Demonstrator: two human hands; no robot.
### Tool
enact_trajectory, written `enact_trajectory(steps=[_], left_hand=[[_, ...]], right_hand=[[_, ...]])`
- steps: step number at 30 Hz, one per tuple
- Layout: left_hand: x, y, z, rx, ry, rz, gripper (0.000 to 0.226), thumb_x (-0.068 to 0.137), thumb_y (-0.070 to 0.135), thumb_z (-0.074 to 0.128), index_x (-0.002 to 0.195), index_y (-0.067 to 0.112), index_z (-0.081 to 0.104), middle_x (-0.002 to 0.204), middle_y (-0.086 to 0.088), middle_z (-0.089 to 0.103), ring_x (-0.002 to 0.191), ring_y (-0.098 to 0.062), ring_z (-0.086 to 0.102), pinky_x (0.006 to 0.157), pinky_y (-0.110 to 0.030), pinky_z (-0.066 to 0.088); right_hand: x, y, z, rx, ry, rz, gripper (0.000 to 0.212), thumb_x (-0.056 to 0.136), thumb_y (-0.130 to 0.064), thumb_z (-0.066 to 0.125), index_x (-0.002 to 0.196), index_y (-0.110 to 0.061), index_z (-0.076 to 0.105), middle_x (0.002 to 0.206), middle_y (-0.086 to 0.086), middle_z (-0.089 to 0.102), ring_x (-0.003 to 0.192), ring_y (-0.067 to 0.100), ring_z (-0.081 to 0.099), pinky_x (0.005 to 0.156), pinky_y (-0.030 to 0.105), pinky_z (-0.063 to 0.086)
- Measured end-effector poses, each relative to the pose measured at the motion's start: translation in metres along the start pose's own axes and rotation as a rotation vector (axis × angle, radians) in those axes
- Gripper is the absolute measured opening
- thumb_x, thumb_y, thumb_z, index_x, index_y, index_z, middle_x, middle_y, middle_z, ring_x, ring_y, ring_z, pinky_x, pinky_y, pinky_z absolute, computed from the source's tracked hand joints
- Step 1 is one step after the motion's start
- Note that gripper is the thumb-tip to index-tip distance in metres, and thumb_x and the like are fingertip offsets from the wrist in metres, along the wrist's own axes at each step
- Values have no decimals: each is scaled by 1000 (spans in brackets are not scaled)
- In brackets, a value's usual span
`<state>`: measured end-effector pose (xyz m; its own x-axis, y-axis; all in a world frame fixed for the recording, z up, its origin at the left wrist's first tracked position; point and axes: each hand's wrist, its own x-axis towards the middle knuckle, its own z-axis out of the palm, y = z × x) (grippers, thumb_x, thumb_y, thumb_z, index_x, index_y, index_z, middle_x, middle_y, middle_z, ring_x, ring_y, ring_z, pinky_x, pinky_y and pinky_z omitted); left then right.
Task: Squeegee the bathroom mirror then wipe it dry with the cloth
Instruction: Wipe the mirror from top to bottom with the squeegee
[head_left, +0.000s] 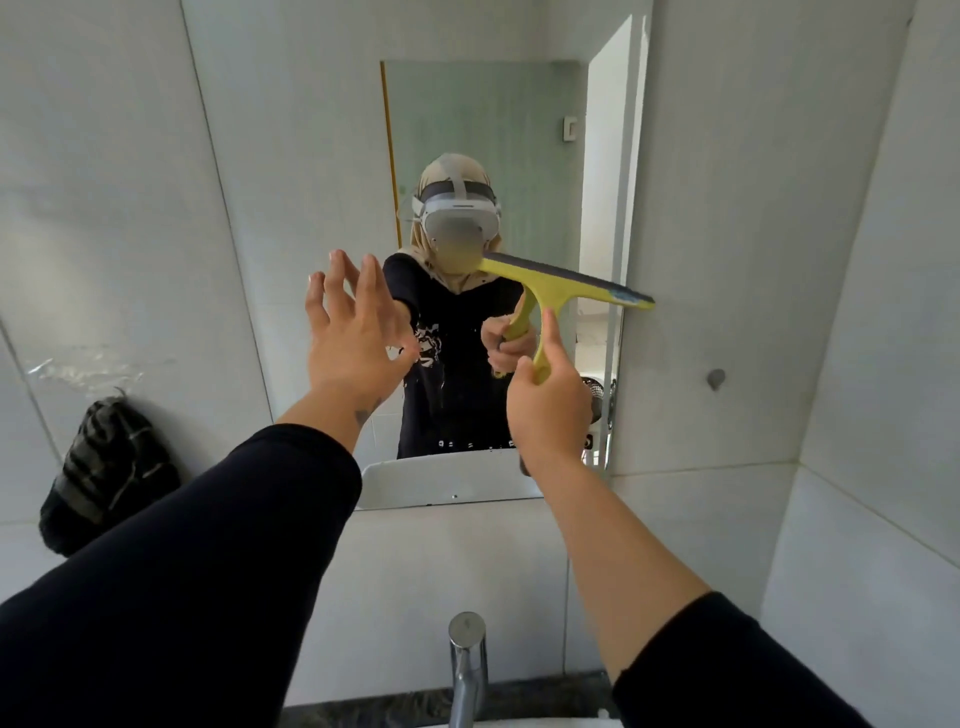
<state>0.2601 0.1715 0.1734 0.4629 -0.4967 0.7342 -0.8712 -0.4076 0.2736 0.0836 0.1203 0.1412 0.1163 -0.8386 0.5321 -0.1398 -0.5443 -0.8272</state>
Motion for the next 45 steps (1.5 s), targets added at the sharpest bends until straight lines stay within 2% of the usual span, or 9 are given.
enact_trajectory(steps=[5, 10, 14, 18, 21, 27, 30, 33, 45], left_hand=[[1, -5, -9, 31, -35, 17, 91, 83, 38, 66, 150, 31, 4, 158, -3, -6, 143, -32, -2, 94, -52, 47], [2, -22, -25, 77, -10, 75, 87, 79, 26, 70, 148, 30, 16, 155, -2, 10, 136, -32, 20, 86, -51, 52], [-1, -39, -42, 92, 3, 41, 84, 81, 20, 69, 147, 29, 19, 154, 0, 12, 136, -29, 22, 89, -49, 50], [-6, -58, -60, 110, -4, -9, 80, 80, 16, 66, 147, 26, 22, 155, 0, 12, 137, -28, 20, 92, -48, 47], [-12, -71, -69, 136, -25, -32, 80, 80, 14, 65, 146, 23, 22, 155, -1, 12, 138, -28, 19, 91, -48, 48], [-30, -88, -68, 137, -70, -109, 78, 81, 13, 63, 146, 26, 22, 156, 1, 10, 139, -26, 17, 88, -47, 50], [-39, -90, -61, 121, -97, -140, 78, 81, 12, 62, 147, 25, 21, 156, 1, 10, 139, -26, 16, 89, -47, 49], [-47, -83, -53, 88, -130, -172, 80, 81, 10, 61, 148, 24, 19, 156, 0, 10, 140, -26, 15, 93, -47, 46], [-57, -21, -6, 17, -151, -40, 86, 76, 4, 65, 145, 28, 22, 154, -3, 11, 140, -30, 13, 104, -52, 40]], right_hand=[[-17, -6, 27, 85, 84, 65, 59, 97, -10, 42, 148, -36, 28, 111, -2, 69, 80, 11, 56, 75, 31, 54], [-28, -14, 47, 240, 80, 134, 59, 97, -12, 43, 146, -40, 28, 93, -2, 67, 80, 21, 66, 74, 39, 59], [-49, -23, 66, 150, -23, 74, 60, 96, -11, 45, 147, -36, 28, 110, -5, 69, 90, 13, 63, 82, 15, 45], [-68, -37, 91, 106, -102, 0, 59, 95, -11, 46, 148, -31, 29, 96, 2, 69, 79, 13, 60, 83, 28, 54], [-77, -44, 109, 47, -157, -39, 59, 95, -14, 44, 148, -36, 28, 91, 7, 67, 82, 22, 63, 79, 40, 56], [-81, -42, 109, -242, -293, -208, 61, 96, -13, 42, 149, -36, 23, 84, 8, 63, 80, 25, 60, 73, 36, 51], [-72, -38, 99, -425, -362, -301, 66, 93, -9, 42, 148, -39, 22, 73, 4, 51, 66, 23, 48, 58, 34, 42], [-59, -33, 79, -634, -427, -419, 69, 93, -10, 42, 148, -43, 18, 80, 6, 51, 69, 25, 50, 54, 32, 35], [-23, -1, 17, -817, -311, -542, 71, 90, -7, 40, 145, -49, 23, 90, 8, 58, 64, 28, 40, 51, 30, 25]])
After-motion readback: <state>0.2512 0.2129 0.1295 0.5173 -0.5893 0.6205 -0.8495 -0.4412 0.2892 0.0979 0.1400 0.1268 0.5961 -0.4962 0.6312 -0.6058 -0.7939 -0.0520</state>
